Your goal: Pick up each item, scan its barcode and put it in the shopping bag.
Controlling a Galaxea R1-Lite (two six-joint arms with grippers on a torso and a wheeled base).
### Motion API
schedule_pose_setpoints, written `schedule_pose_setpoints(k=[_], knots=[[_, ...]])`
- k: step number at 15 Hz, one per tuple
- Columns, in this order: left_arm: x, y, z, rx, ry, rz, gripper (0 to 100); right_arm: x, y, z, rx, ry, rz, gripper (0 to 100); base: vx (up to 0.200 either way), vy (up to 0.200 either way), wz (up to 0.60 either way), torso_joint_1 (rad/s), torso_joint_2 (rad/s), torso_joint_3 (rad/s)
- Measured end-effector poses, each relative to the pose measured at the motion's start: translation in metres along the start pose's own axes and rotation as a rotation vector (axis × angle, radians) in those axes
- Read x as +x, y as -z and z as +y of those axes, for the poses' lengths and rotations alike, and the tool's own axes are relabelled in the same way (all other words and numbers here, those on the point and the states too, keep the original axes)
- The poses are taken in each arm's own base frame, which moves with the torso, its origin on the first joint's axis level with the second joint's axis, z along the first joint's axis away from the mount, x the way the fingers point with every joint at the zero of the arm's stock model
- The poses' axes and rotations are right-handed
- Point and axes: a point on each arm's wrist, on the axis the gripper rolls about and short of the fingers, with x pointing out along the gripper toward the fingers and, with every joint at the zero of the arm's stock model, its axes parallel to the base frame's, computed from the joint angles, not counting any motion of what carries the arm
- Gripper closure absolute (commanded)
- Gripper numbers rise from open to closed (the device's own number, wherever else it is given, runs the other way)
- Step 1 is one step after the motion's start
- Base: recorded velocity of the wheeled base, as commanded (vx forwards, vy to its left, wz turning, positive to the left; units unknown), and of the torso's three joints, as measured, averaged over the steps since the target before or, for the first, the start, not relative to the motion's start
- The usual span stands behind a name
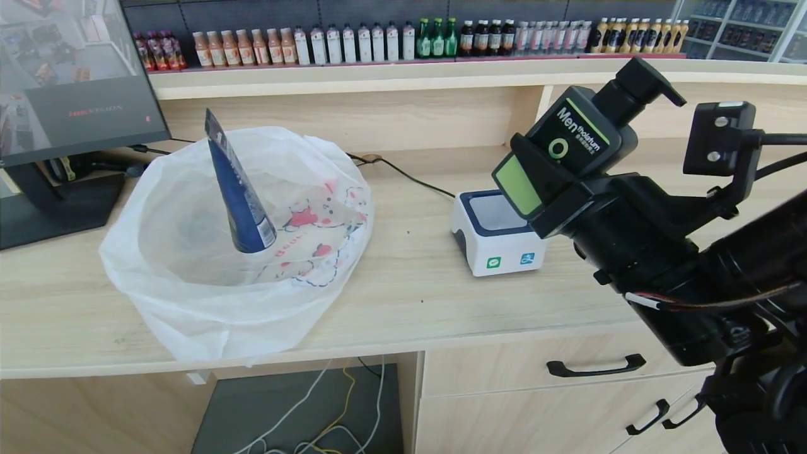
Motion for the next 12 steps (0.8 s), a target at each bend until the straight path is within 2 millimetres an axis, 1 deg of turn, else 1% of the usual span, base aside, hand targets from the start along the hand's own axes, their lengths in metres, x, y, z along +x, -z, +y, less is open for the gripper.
schedule_pose_setpoints(k=[2,4,8,10,12], knots=[[0.000,0.000,0.000,0.000,0.000,0.000,0,0.000,-0.003,0.004,0.032,-0.014,-0.007,100,0.000,0.000,0.00,0.000,0.00,0.000],[0.000,0.000,0.000,0.000,0.000,0.000,0,0.006,-0.006,0.007,0.178,-0.002,-0.031,100,0.000,0.000,0.00,0.000,0.00,0.000],[0.000,0.000,0.000,0.001,0.000,0.000,0,0.025,-0.006,0.007,0.441,0.075,0.027,100,0.000,0.000,0.00,0.000,0.00,0.000],[0.000,0.000,0.000,0.001,0.001,0.000,0,0.036,-0.005,0.004,0.545,0.110,0.056,100,0.000,0.000,0.00,0.000,0.00,0.000],[0.000,0.000,0.000,0.000,0.000,0.000,0,0.047,0.001,-0.005,0.607,0.167,0.105,100,0.000,0.000,0.00,0.000,0.00,0.000]])
